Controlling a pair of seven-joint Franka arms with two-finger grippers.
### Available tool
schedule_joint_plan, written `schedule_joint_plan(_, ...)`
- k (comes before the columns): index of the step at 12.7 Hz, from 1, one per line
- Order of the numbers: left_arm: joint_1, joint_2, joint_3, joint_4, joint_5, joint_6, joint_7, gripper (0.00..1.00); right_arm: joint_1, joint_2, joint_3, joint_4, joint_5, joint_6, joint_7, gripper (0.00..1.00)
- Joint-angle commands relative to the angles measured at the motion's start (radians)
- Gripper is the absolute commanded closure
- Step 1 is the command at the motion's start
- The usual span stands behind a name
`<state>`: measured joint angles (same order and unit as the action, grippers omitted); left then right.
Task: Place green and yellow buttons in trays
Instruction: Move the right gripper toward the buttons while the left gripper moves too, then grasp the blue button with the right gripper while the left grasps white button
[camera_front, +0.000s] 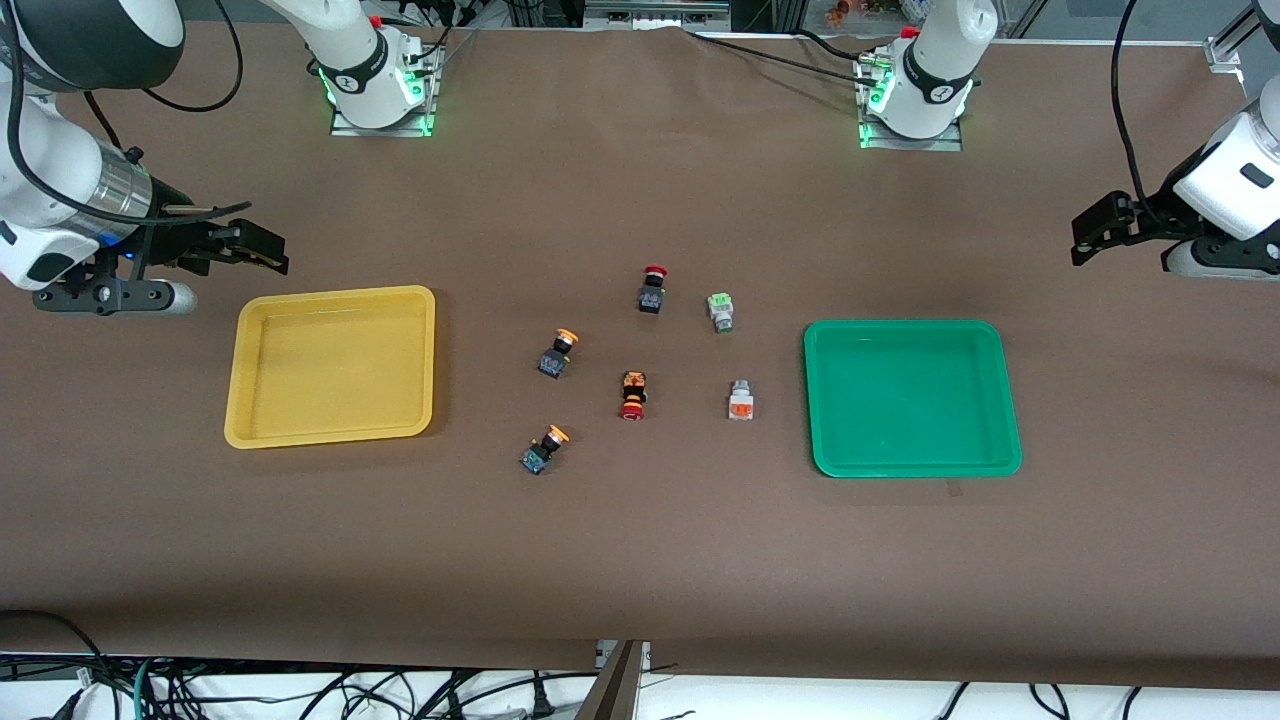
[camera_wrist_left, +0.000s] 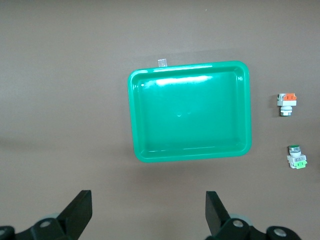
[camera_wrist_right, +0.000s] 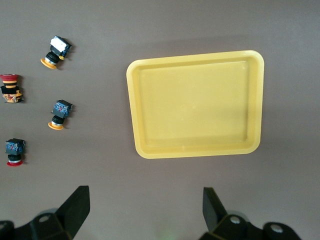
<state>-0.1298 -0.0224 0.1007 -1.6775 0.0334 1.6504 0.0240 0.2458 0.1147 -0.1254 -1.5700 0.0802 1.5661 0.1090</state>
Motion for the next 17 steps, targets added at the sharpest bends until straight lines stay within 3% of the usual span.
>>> schedule_joint_plan(1, -0.016, 0.039, 0.014, 0.051, 0.011, -0.011, 0.005, 0.0, -0.01, -0.001, 0.013, 0.008, -0.02, 0.002, -0.018, 0.0)
schedule_joint_plan(6, -0.017, 0.053, 0.014, 0.05, 0.008, -0.009, 0.011, 0.0, 0.028, 0.04, 0.026, 0.013, -0.019, 0.0, 0.047, 0.0)
schedule_joint_plan(9, -0.069, 0.148, 0.013, 0.045, -0.01, -0.061, 0.008, 0.0, 0.094, 0.181, 0.033, 0.018, -0.007, 0.13, 0.276, 0.0)
schedule_joint_plan(11, -0.134, 0.254, 0.008, 0.055, -0.015, -0.045, -0.015, 0.0, 0.134, 0.305, 0.033, 0.037, 0.099, 0.254, 0.433, 0.0)
schedule_joint_plan(15, -0.272, 0.424, 0.007, 0.055, -0.147, 0.257, -0.287, 0.0, 0.243, 0.607, 0.035, 0.21, 0.158, 0.541, 0.711, 0.0)
schedule_joint_plan(17, -0.356, 0.511, 0.007, 0.08, -0.176, 0.409, -0.395, 0.0, 0.269, 0.684, 0.035, 0.225, 0.159, 0.662, 0.797, 0.0)
